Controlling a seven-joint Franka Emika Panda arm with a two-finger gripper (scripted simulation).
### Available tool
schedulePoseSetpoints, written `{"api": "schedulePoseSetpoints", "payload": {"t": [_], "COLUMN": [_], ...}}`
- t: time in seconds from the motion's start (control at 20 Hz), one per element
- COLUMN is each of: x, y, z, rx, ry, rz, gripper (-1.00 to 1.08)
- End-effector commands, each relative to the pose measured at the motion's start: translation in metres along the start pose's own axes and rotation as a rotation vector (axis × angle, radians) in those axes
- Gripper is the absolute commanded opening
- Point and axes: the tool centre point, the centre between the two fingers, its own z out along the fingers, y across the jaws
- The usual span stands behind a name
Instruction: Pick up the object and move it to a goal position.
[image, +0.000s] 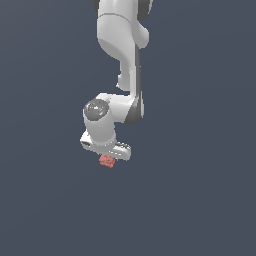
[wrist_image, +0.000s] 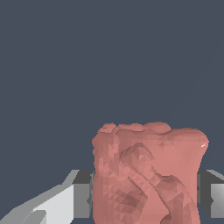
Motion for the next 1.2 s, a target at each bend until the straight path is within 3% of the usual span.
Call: {"api": "schedulePoseSetpoints", "payload": {"t": [0.0,1.15], "x": [0.003,0.048], "y": [0.002,0.030], "z": [-0.016,-0.243], "rx": [0.000,0.000], "ry": [0.001,0.002], "rz": [0.000,0.000], "gripper": [-1.00,-1.00]}}
